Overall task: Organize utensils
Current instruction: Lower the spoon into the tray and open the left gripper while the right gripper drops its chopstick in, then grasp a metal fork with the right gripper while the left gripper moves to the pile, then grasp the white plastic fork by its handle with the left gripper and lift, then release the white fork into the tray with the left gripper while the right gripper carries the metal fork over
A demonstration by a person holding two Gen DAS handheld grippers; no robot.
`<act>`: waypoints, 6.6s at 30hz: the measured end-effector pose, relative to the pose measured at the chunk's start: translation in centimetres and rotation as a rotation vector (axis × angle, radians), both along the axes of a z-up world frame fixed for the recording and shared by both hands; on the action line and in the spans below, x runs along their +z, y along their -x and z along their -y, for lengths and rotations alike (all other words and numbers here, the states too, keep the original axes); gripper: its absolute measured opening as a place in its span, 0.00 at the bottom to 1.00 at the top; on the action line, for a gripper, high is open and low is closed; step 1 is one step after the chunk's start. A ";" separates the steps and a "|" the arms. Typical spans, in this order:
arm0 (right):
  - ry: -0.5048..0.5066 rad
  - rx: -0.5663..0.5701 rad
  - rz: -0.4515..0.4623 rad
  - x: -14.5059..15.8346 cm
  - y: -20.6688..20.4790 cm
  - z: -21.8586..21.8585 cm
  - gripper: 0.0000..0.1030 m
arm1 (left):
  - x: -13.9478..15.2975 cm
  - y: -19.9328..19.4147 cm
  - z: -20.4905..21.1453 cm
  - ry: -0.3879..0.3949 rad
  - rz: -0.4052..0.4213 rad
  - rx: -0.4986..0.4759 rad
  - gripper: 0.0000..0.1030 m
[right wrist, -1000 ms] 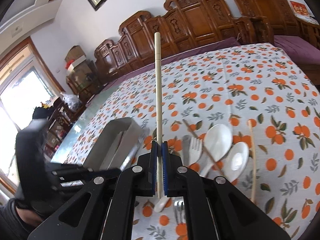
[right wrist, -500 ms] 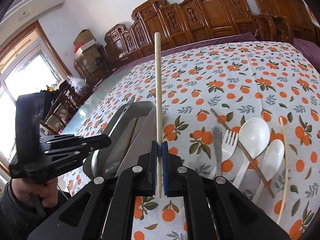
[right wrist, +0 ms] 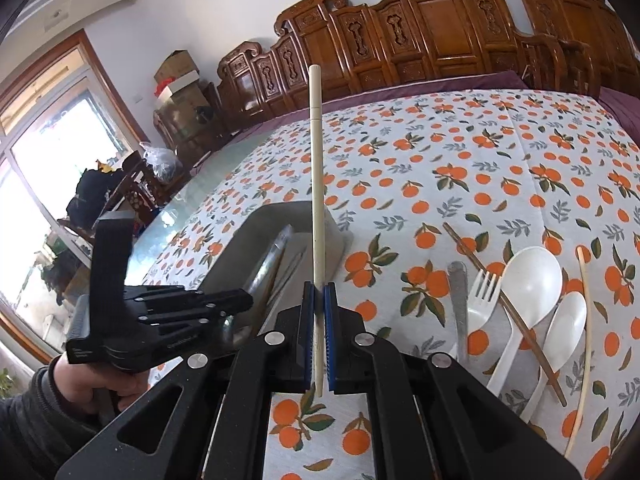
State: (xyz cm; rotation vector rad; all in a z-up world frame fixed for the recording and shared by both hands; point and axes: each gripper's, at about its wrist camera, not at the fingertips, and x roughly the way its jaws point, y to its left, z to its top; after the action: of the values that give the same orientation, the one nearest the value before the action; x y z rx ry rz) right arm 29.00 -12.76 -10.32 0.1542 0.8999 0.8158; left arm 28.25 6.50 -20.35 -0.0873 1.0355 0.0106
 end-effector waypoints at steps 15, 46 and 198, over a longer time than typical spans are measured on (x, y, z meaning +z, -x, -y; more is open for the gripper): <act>-0.065 0.076 0.006 3.2 0.8 -6.4 0.06 | 4.2 1.8 -3.4 0.021 0.118 0.042 0.05; 0.180 0.001 0.136 2.2 2.3 -1.9 0.09 | 6.0 2.4 -1.7 0.083 0.193 -0.002 0.17; 0.268 -0.106 0.027 -3.5 -1.7 2.2 0.08 | 2.2 -0.5 2.2 0.009 0.090 -0.072 0.06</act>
State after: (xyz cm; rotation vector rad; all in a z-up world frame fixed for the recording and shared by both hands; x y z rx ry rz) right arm 30.67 -14.92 -13.78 -0.0437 0.9582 0.5909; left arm 28.76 4.33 -18.13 -0.0580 0.9479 -0.0628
